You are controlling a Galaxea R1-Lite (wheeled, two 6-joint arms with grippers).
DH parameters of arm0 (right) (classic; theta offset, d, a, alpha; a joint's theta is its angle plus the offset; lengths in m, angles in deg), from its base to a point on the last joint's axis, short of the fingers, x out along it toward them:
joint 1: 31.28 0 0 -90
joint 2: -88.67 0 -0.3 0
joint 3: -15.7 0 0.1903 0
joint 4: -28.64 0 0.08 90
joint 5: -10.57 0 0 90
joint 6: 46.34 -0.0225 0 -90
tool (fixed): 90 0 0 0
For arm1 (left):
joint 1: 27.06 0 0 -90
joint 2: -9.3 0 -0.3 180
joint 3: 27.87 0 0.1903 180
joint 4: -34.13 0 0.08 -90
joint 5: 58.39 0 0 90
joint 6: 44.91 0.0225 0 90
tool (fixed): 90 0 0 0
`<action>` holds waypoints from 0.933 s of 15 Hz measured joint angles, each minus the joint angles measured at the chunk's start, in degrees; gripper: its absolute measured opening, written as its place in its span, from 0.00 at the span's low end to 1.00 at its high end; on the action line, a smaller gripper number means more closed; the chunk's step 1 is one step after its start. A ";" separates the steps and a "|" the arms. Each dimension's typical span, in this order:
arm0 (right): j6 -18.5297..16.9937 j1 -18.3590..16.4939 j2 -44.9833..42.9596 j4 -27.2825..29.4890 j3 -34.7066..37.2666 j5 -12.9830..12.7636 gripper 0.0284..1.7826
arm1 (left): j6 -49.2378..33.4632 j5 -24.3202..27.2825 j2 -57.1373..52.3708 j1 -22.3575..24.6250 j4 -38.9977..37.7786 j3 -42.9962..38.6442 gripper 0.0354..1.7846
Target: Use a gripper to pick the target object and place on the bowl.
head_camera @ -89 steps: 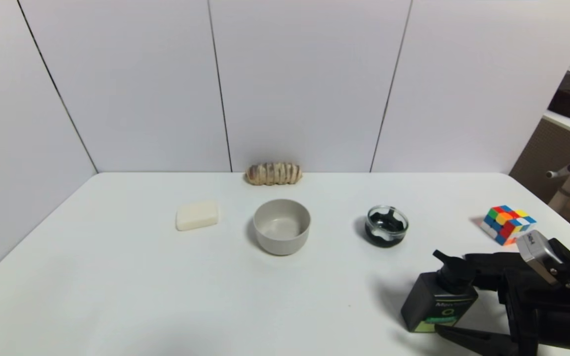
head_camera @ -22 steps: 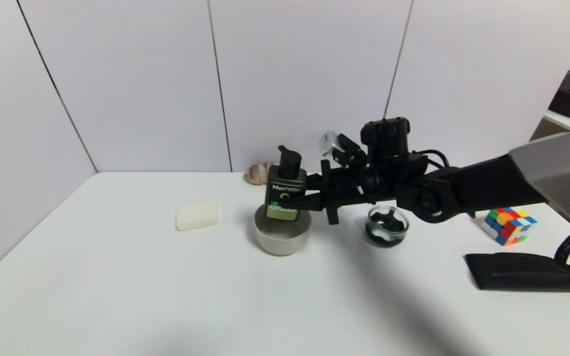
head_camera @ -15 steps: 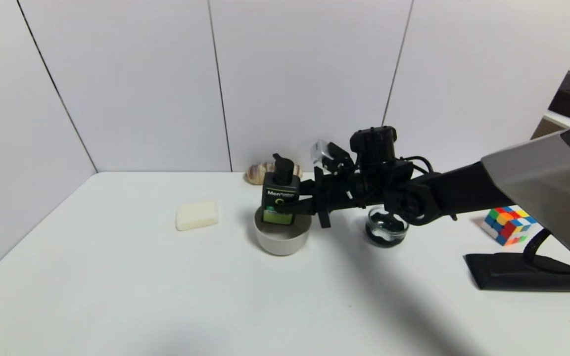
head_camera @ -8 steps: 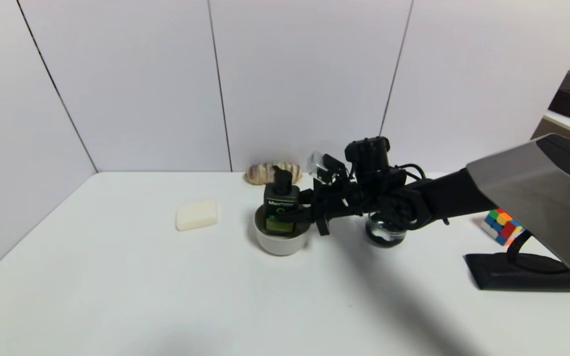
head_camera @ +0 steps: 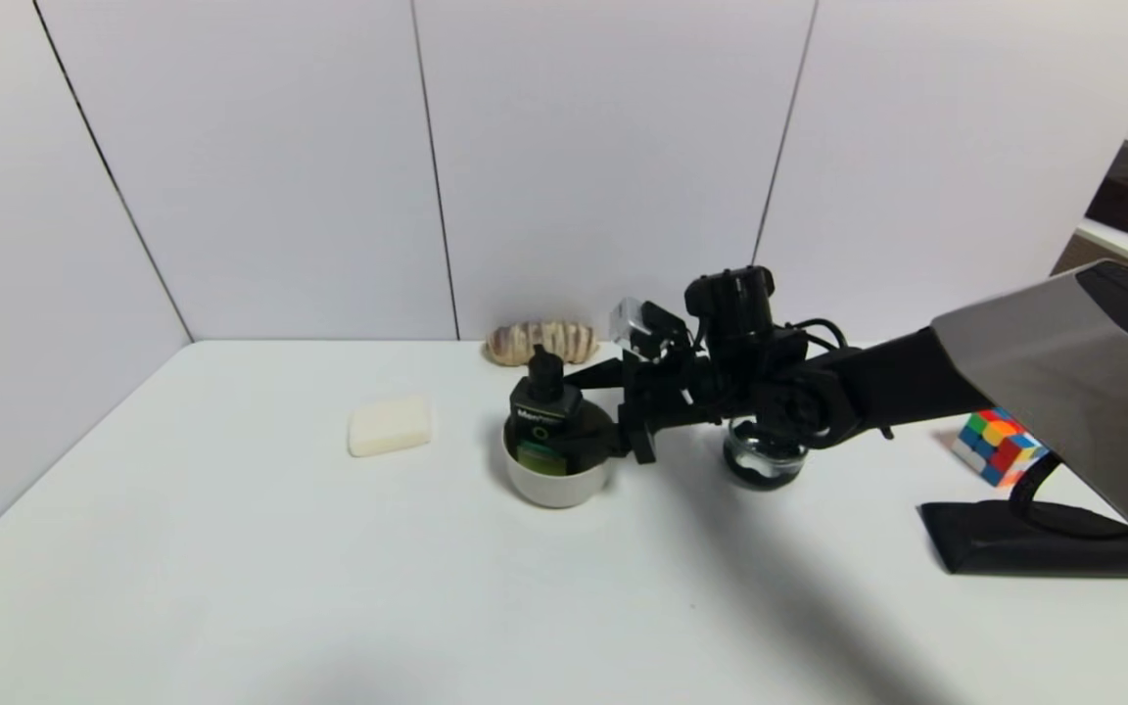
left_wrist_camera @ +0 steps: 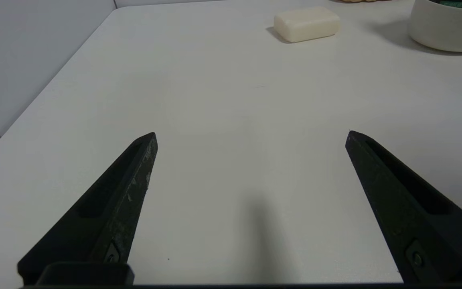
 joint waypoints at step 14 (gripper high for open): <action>-0.98 -18.47 -35.57 16.68 21.57 -0.16 0.92 | 0.00 -0.02 0.00 0.00 -0.04 -0.02 0.94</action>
